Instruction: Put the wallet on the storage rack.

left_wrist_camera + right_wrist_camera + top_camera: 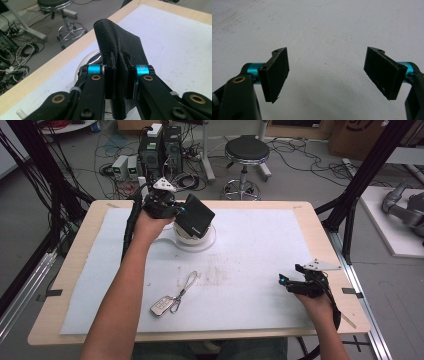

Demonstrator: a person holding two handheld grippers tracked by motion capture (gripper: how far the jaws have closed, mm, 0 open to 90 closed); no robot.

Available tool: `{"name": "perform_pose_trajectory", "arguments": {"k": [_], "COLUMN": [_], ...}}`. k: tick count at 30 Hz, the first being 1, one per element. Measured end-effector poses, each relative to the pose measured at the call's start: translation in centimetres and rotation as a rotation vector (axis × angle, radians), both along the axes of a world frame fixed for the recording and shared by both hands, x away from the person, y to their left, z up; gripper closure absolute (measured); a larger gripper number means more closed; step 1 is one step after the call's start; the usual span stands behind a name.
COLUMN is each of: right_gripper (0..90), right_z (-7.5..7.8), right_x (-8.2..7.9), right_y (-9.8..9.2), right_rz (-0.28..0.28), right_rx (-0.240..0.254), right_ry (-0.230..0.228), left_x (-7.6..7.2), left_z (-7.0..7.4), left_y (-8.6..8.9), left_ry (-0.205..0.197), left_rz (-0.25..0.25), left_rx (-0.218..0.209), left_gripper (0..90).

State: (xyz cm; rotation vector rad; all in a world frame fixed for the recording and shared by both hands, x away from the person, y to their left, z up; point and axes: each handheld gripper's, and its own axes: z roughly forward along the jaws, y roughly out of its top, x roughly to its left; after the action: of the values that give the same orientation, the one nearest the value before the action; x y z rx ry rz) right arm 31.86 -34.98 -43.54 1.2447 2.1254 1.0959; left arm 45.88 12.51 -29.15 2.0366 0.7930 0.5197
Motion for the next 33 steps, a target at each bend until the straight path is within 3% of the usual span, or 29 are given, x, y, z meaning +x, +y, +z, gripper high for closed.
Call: {"name": "perform_pose_trajectory", "arguments": {"k": [10, 15, 28, 33], "right_gripper": [20.6, 20.6, 20.6, 20.6], "right_z": [-0.1, -0.2, -0.2, -0.2], "right_x": [0.0, 0.0, 0.0, 0.0], "right_y": [-0.2, -0.2, 0.0, 0.1], "right_rz": [0.000, -0.001, 0.000, 0.003], "right_rx": [-0.002, -0.005, -0.007, -0.009], "right_ry": [0.004, 0.003, 0.007, 0.007], "left_x": [0.8, 1.0, 1.0, 0.9], "left_z": [-1.1, -1.4, -1.9, -3.3], "left_y": [0.7, 1.0, 0.4, -0.3], "left_ry": [-0.001, -0.019, -0.033, -0.029], "left_rz": [0.067, 0.094, 0.096, 0.089], "left_rx": [0.039, 0.079, 0.131, 0.141], "left_gripper": [83.3, 83.2, 83.2, 82.8]}}
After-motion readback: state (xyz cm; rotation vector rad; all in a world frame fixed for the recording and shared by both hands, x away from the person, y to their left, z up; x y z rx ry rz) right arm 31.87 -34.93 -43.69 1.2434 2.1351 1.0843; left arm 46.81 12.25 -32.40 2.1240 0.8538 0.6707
